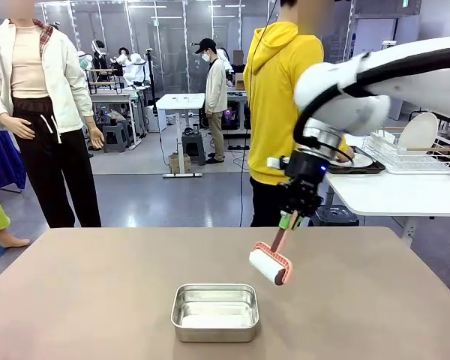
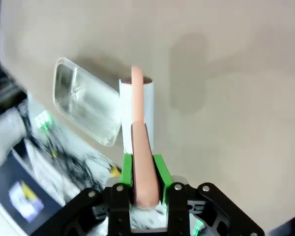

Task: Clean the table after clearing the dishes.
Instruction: When the right (or left) Handle tray is removed, use the right hand (or left hand) to clean the right (or left) side of the table with the Lint Roller.

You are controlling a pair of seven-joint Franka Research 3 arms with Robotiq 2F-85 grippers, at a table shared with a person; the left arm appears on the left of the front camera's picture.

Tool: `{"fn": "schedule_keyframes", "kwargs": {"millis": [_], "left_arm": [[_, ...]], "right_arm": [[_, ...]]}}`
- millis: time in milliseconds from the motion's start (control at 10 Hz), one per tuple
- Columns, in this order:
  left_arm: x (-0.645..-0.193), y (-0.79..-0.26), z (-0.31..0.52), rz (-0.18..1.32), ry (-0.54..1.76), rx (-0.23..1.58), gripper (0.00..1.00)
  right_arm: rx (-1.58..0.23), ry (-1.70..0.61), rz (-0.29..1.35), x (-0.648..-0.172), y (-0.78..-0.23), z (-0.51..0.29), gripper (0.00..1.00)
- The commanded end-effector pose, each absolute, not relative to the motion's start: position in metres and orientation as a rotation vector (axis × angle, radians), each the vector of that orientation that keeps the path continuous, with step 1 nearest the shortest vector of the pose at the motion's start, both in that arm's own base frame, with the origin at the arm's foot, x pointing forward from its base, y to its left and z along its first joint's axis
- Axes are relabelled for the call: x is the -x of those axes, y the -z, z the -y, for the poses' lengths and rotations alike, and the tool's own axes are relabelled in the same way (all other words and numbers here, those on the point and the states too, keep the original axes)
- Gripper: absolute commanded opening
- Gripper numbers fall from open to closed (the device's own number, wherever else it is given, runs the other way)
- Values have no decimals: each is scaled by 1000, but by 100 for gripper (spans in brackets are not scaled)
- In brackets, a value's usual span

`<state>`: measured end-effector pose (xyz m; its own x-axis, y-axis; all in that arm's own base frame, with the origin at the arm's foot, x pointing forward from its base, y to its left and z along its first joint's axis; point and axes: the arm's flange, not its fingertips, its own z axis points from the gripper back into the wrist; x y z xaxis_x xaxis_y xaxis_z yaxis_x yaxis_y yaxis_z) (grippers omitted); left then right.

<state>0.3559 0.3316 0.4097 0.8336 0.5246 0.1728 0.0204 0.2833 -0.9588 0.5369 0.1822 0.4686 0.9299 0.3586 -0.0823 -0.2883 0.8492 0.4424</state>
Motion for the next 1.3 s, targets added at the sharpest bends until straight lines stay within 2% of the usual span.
{"fn": "schedule_keyframes", "kwargs": {"millis": [0, 100, 400, 600, 700, 1000, 1100, 1200], "left_arm": [[-355, -412, -332, 531, -359, 1271, 89], [-355, -412, -332, 531, -359, 1271, 89], [-355, -412, -332, 531, -359, 1271, 89], [-355, -412, -332, 531, -359, 1271, 89], [-355, -412, -332, 531, -359, 1271, 89], [-355, -412, -332, 531, -359, 1271, 89], [-355, -412, -332, 531, -359, 1271, 89], [-355, -412, -332, 531, -359, 1271, 89]], "right_arm": [[-448, -42, 21, -459, -438, -152, 0], [-460, 15, 78, -459, -439, -146, 0], [-443, 149, 102, -468, -441, -143, 0], [-465, 85, 86, -476, -438, -150, 0], [-458, 114, 95, -463, -436, -130, 0], [-458, 114, 95, -463, -436, -130, 0], [-461, 112, 87, -467, -434, -133, 22], [-454, 98, 149, -485, -426, -142, 22]]}}
